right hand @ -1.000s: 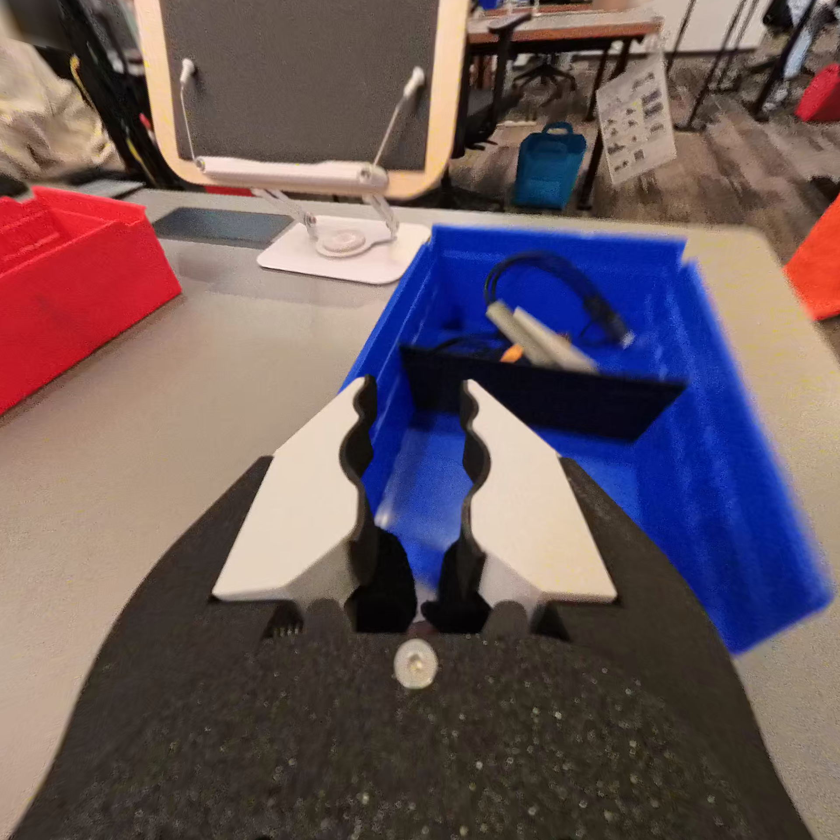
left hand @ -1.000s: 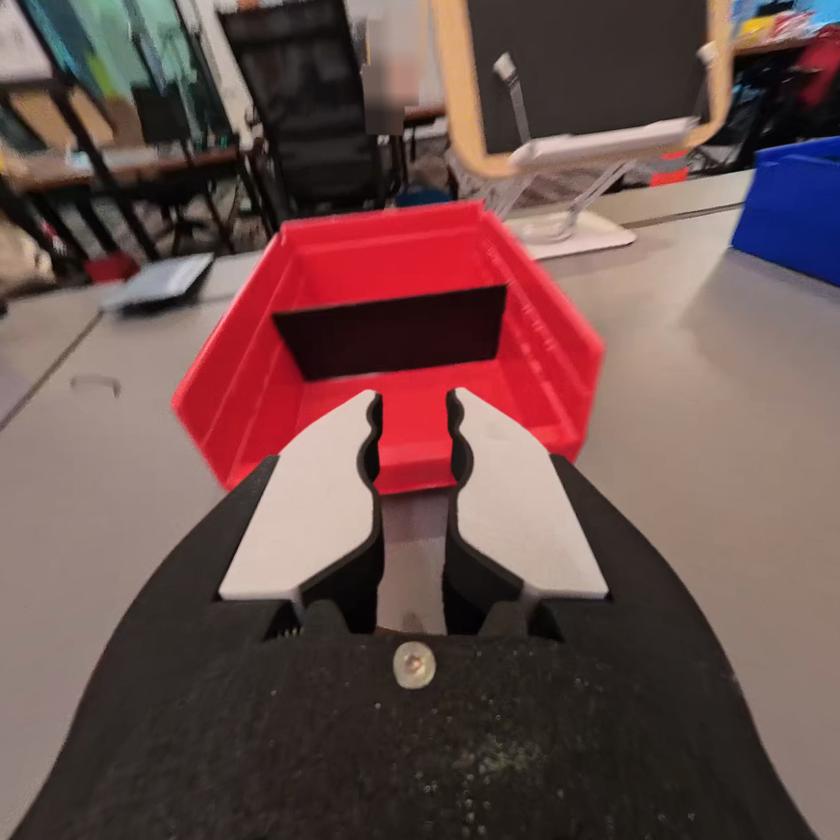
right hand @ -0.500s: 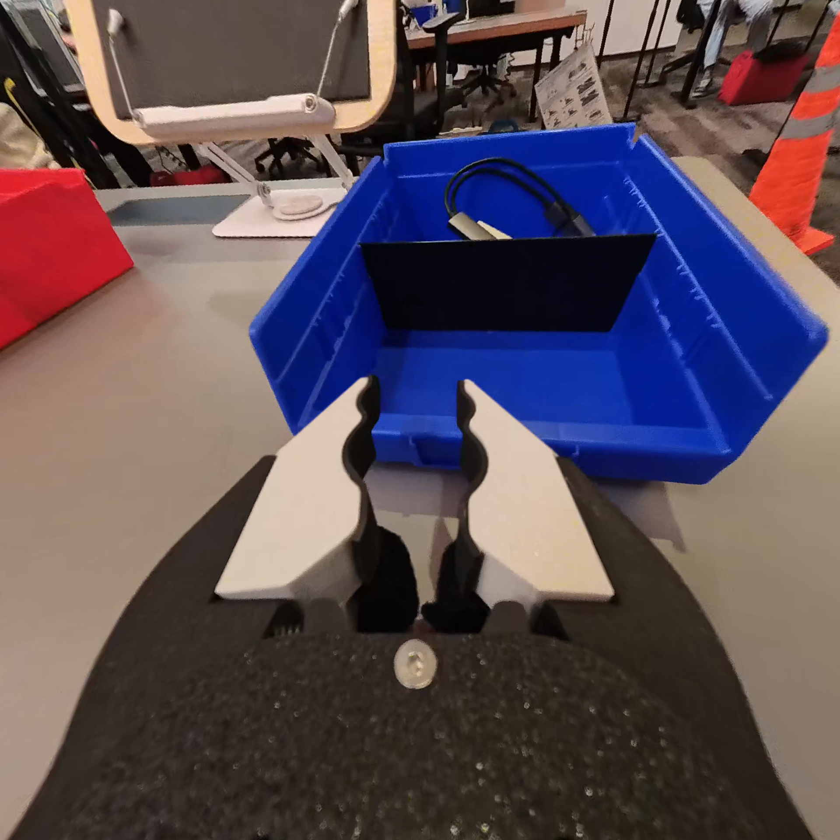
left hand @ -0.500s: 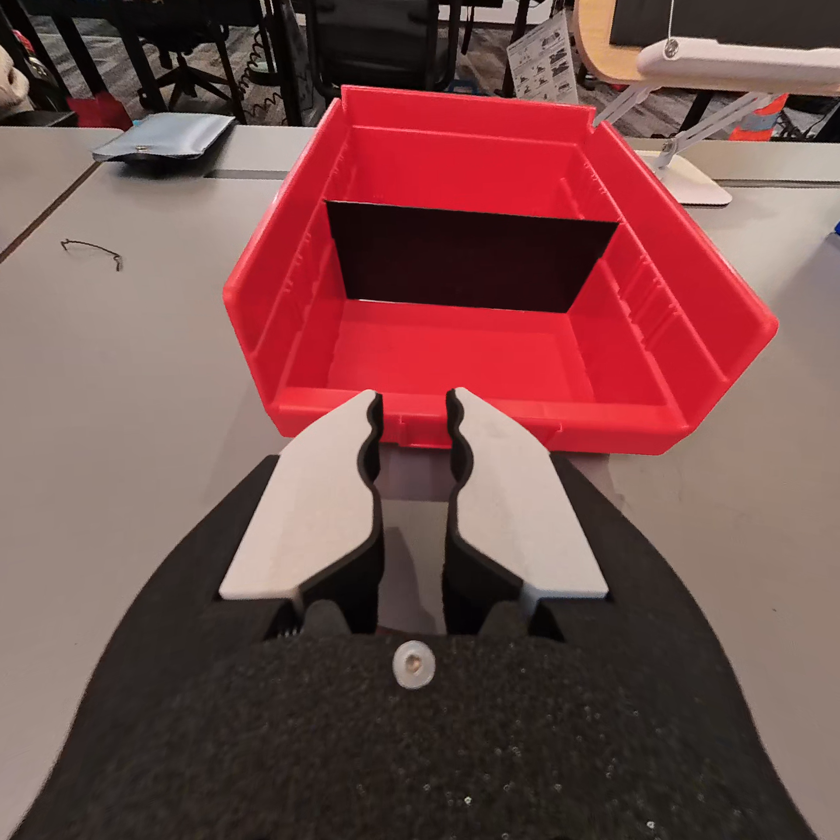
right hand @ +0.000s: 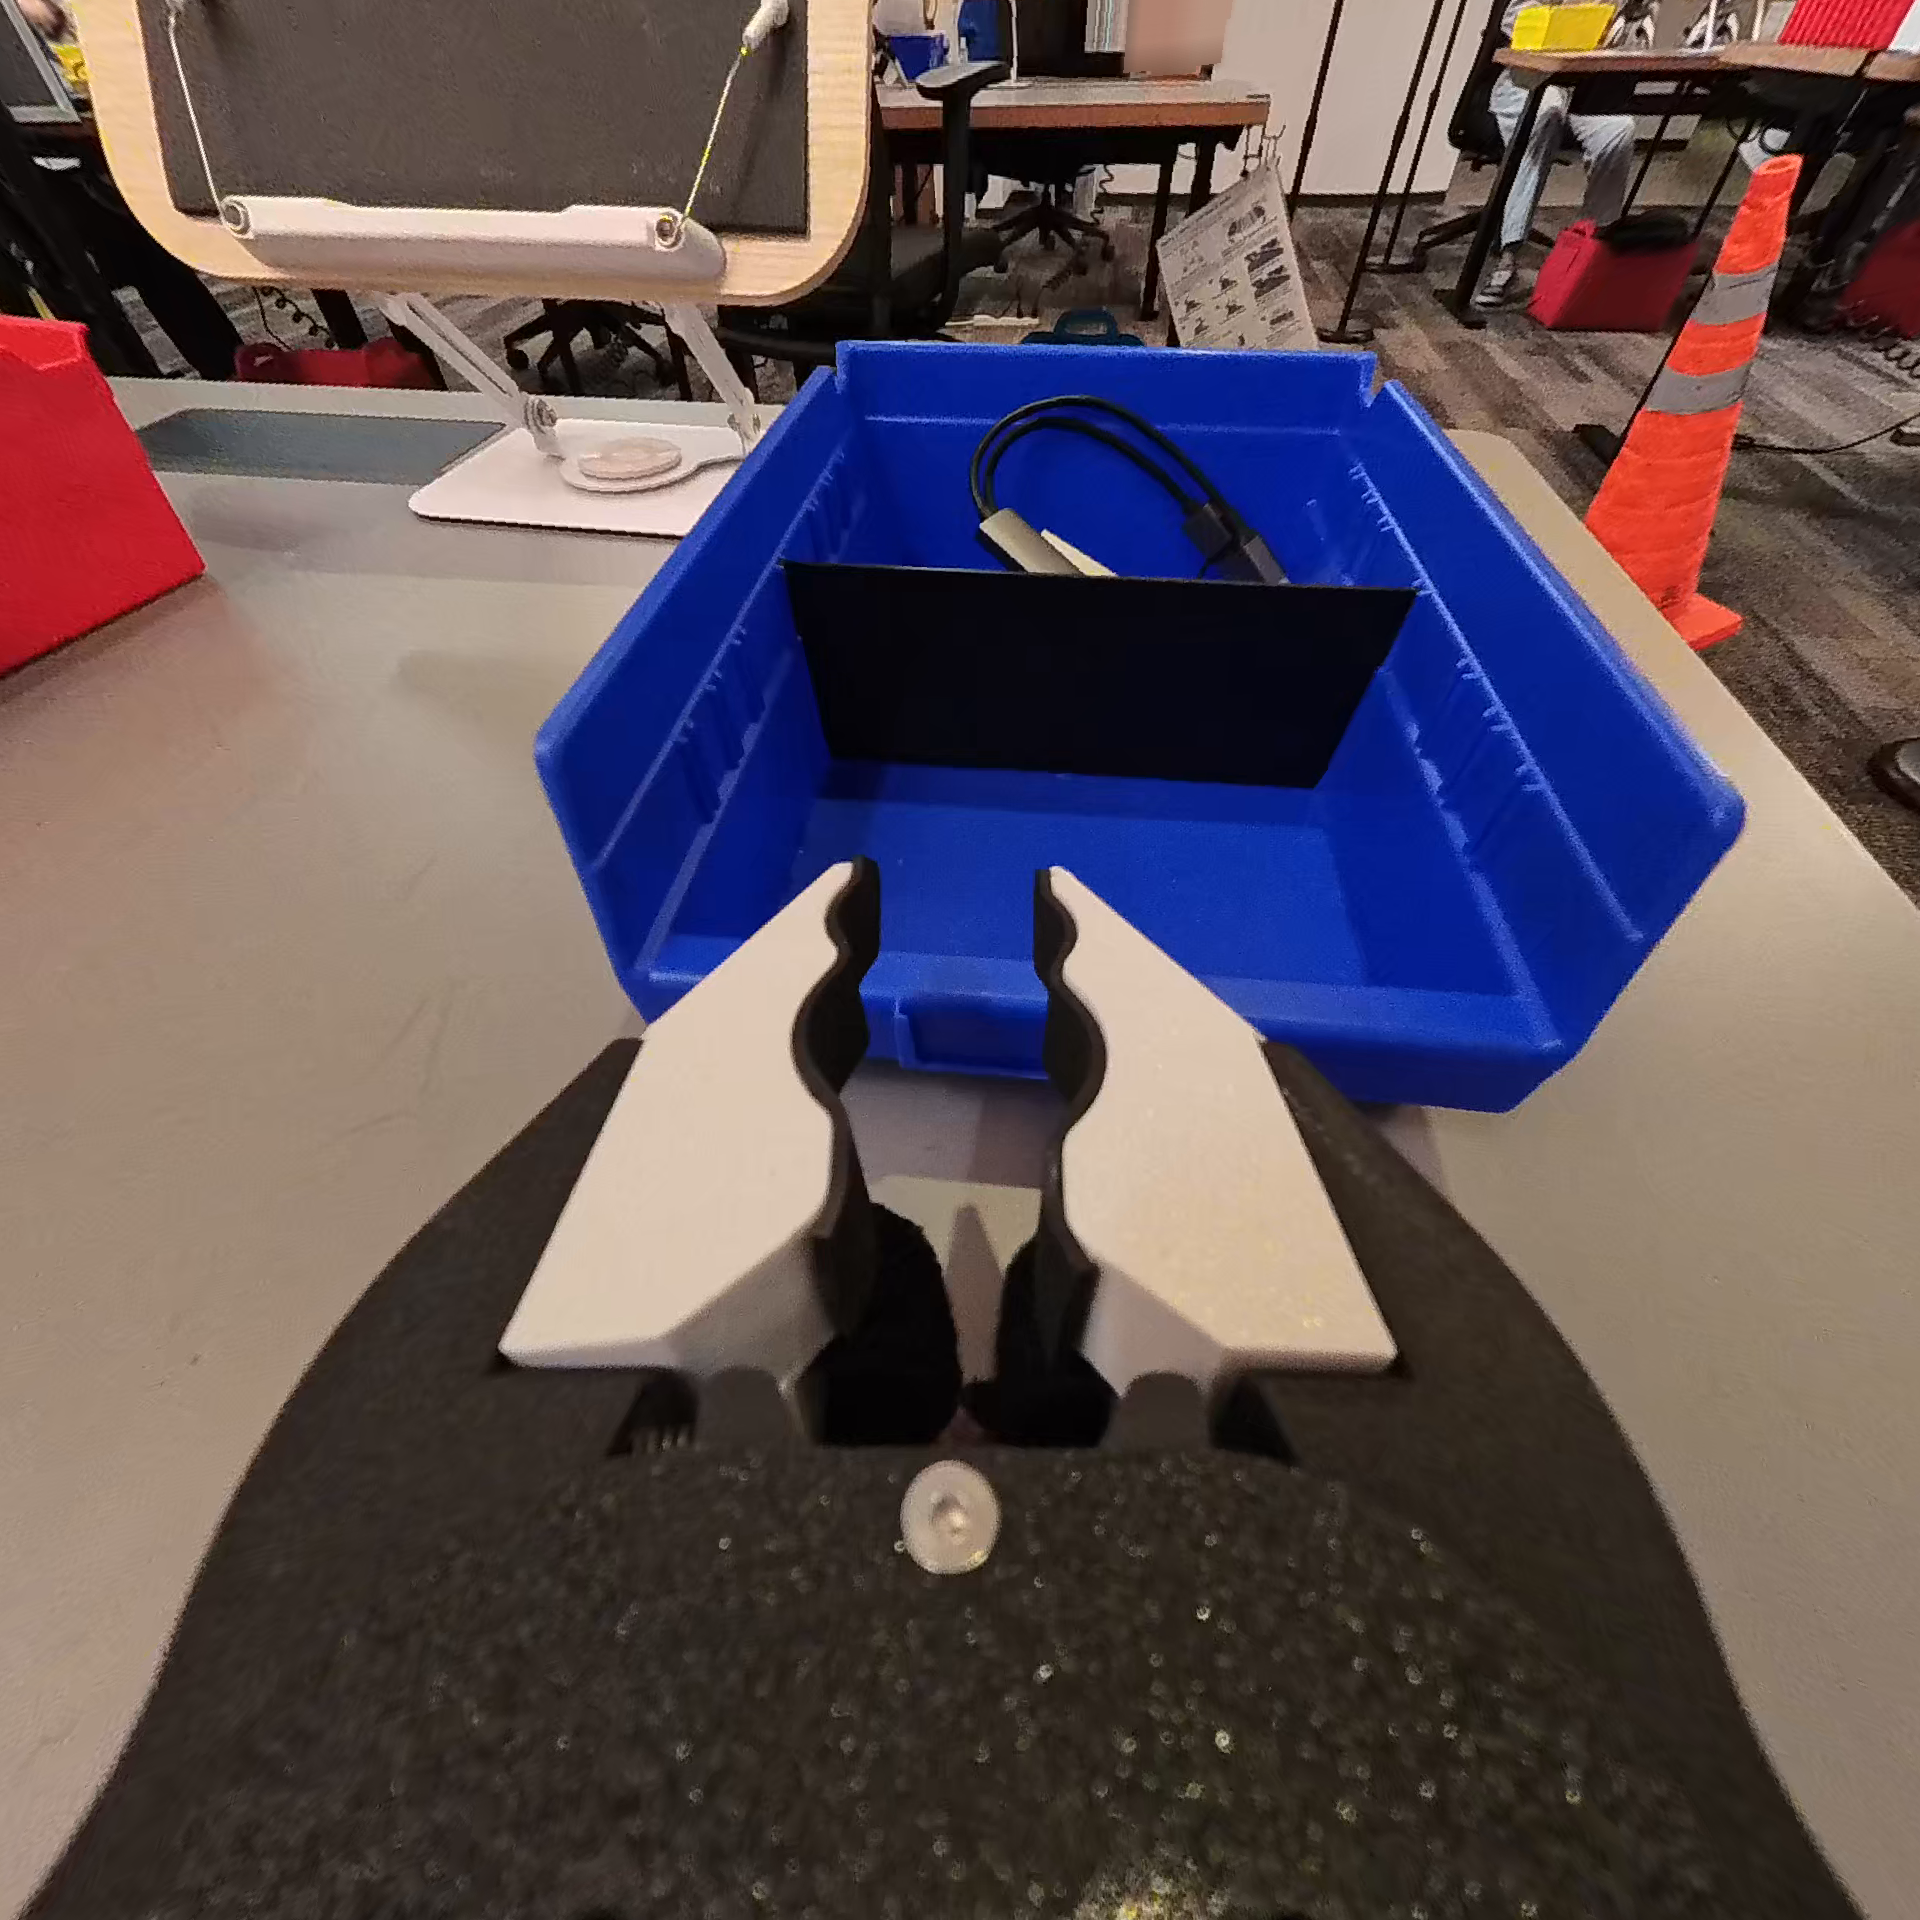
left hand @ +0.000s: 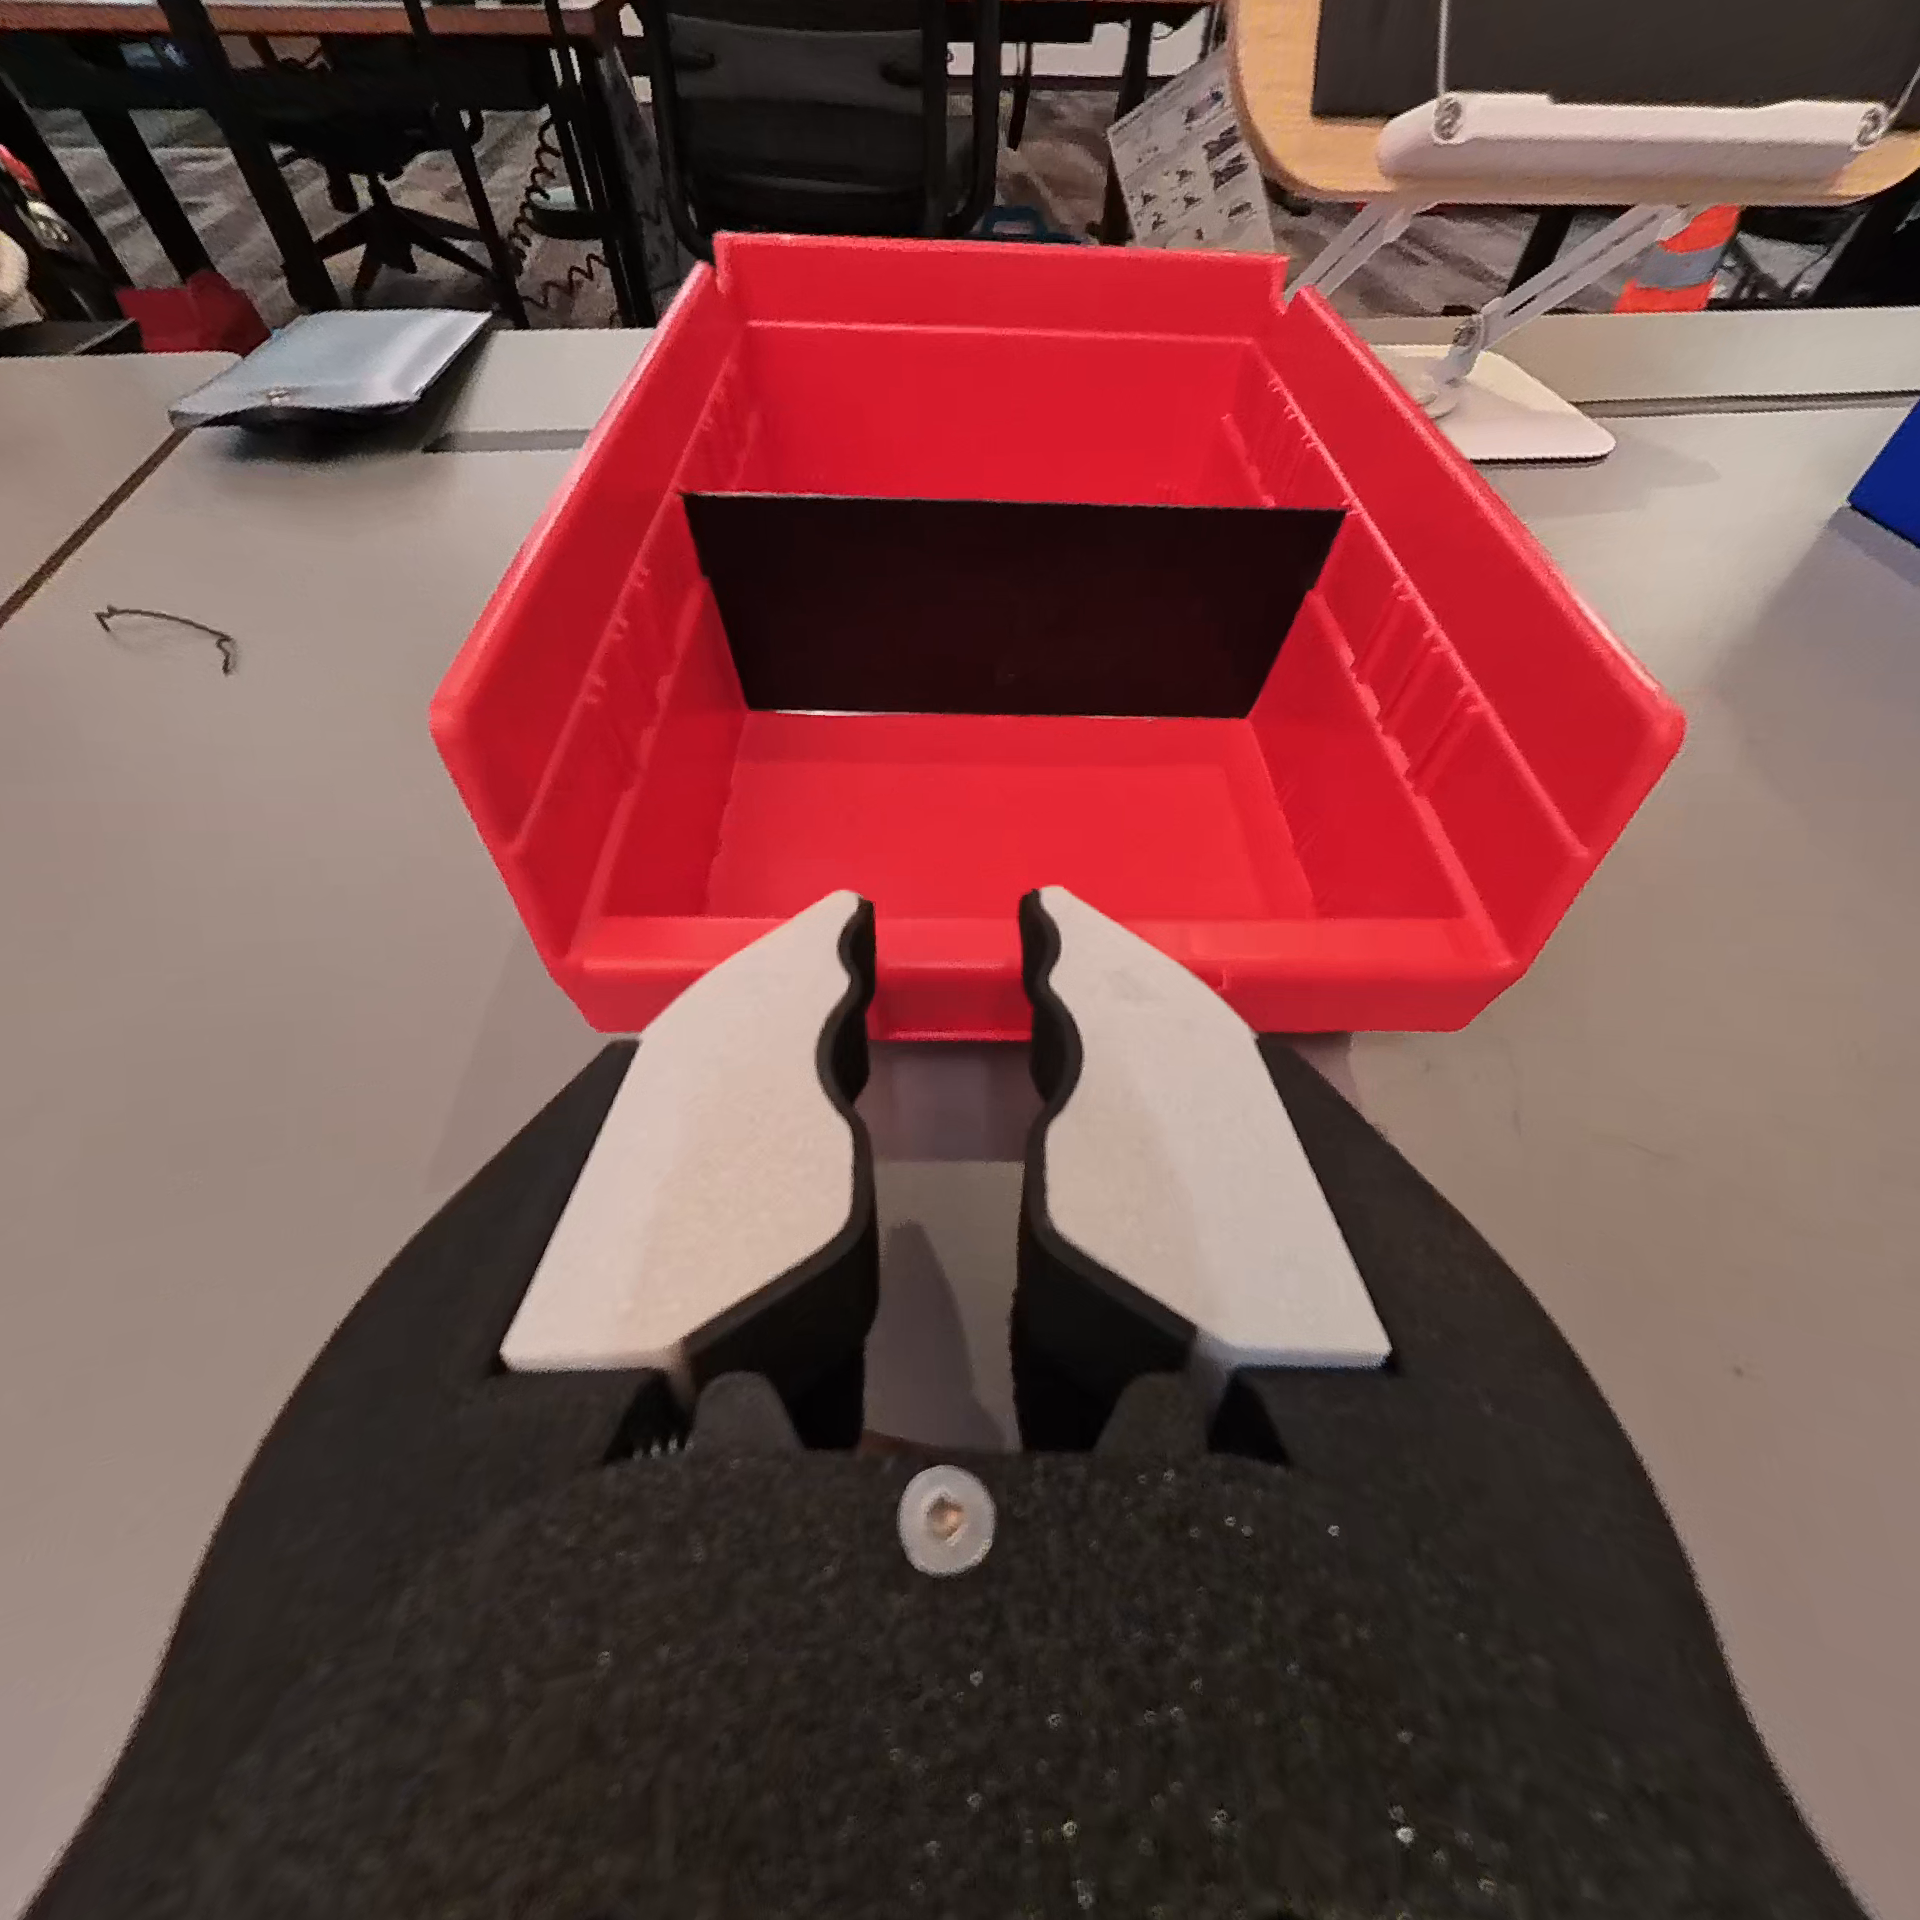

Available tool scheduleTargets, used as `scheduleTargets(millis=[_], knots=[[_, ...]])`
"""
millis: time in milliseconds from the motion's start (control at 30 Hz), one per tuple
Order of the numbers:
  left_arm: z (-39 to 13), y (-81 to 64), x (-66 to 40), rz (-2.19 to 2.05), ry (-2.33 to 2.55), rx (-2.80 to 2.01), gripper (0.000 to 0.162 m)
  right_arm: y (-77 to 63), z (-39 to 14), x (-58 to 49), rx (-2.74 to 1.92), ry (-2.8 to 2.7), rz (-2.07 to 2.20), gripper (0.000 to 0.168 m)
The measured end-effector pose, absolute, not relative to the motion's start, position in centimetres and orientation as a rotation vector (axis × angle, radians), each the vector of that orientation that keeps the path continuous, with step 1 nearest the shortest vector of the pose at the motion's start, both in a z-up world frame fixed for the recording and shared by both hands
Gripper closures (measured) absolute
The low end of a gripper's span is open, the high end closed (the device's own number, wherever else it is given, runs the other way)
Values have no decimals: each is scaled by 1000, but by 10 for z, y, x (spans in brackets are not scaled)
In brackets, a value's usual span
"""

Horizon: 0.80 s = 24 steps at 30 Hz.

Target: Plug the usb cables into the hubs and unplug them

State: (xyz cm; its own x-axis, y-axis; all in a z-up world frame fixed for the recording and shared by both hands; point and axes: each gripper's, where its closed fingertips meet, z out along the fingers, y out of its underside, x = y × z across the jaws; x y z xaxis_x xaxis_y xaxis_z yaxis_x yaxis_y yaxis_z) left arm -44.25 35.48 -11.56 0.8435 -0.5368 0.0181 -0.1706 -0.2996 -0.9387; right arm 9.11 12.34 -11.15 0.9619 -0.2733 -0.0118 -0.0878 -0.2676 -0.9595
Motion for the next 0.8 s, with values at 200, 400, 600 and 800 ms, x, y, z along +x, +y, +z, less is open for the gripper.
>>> scheduleTargets(millis=[200, 400, 600, 800], knots=[[-96, 342, -421, -447, 585, -1753, 136, 141, -111, 31, -1860, 75, -26, 129], [-63, 307, -377, -467, 678, -1530, 133, 195, -114, 0, -1892, 47, -129, 103], [-76, 241, -286, -694, 858, -1529, 113, 171, -109, -57, -1859, -83, 114, 125], [-98, 171, -157, -941, 1062, -1585, 95, 98, -58, 33, -1591, 234, -307, 122]])
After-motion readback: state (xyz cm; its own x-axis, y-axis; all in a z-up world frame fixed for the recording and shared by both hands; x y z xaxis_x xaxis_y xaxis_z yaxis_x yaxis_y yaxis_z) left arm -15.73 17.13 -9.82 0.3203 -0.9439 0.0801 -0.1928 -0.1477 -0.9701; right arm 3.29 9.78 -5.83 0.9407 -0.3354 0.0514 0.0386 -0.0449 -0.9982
